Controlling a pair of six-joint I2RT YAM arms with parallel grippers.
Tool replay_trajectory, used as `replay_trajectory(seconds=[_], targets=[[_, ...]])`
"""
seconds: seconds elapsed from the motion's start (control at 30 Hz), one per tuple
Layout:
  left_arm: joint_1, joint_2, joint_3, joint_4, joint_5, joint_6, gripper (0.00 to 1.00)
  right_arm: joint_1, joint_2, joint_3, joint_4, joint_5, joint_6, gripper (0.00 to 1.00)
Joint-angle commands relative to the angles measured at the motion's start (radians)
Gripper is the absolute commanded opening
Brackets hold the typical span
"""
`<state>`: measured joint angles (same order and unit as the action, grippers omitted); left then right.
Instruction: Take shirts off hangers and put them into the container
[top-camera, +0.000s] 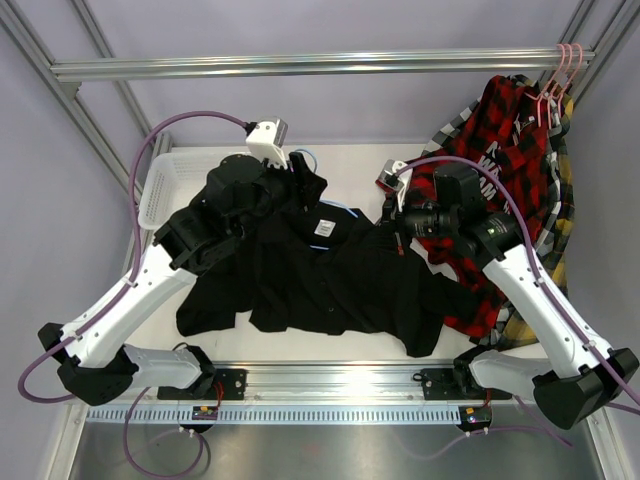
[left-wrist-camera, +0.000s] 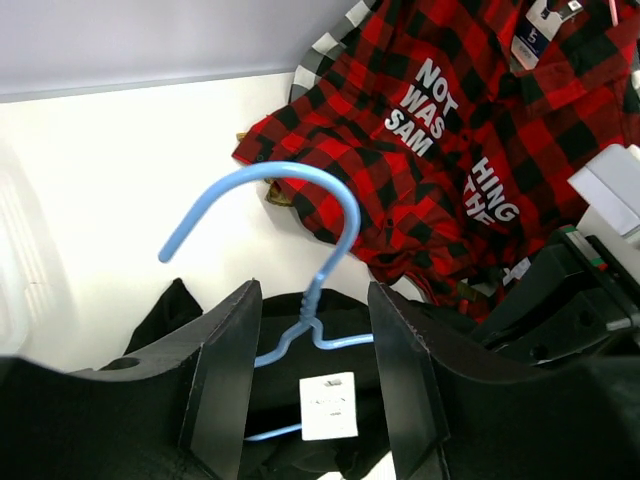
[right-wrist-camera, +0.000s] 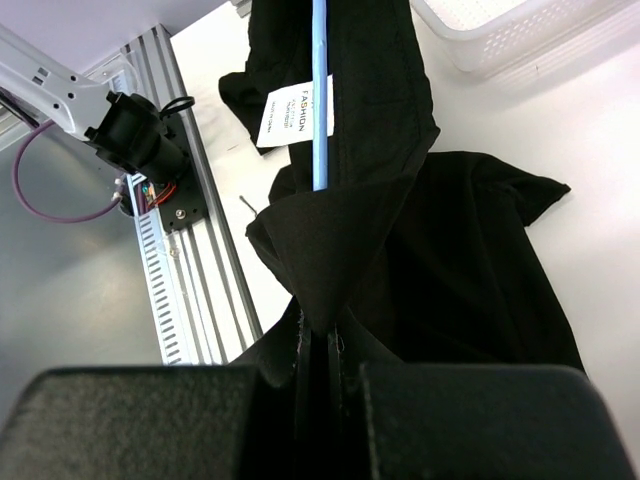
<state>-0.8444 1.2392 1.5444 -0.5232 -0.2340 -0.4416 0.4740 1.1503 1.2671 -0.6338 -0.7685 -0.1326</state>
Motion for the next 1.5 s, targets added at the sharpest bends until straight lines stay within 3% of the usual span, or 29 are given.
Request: replay_trajectory(seconds=[0.0,0.3,0.53,0.63,0.67,0.77,0.8,0.87,0.9,1.13,1.33,1.47], targets=[[-0.004,0.009,0.011,0.048,-0.056,-0.026,0.51,0.017,0.012,0.063,0.069,0.018,-0.018,0.00],[-0.004,0.054,0.029,0.005,-0.120,-0.042,0.50,0.028,0.037,0.084,0.079,0.037,-0.019,0.00],[-0.004,0.065,0.028,0.037,-0.143,-0.051,0.37,0.043,0.049,0.078,0.066,0.069,-0.028,0.00],[-0.004,0.066,0.026,0.049,-0.151,-0.055,0.22,0.045,0.043,0.057,0.086,0.098,-0.022,0.00],[-0.004,0.065,0.014,0.058,-0.156,-0.057,0.12,0.045,0.039,0.048,0.091,0.106,-0.013,0.00],[-0.004,0.059,-0.006,0.072,-0.168,-0.059,0.00,0.045,0.031,0.041,0.105,0.133,0.004,0.00],[-0.004,0.055,-0.023,0.084,-0.171,-0.060,0.00,0.045,0.032,0.043,0.105,0.155,0.010,0.02],[-0.004,0.046,-0.044,0.103,-0.194,-0.060,0.00,0.045,0.029,0.057,0.097,0.179,0.031,0.18],[-0.004,0.042,-0.065,0.123,-0.208,-0.062,0.00,0.045,0.026,0.066,0.088,0.213,0.039,0.40],[-0.004,0.049,-0.121,0.161,-0.352,-0.106,0.00,0.043,-0.023,0.166,0.016,0.438,0.163,0.91],[-0.007,0.092,-0.109,0.150,-0.430,-0.189,0.00,0.070,-0.041,0.149,0.014,0.584,0.266,0.97],[-0.016,0.126,-0.089,0.144,-0.465,-0.207,0.00,0.162,0.006,0.115,0.037,0.719,0.347,0.99]])
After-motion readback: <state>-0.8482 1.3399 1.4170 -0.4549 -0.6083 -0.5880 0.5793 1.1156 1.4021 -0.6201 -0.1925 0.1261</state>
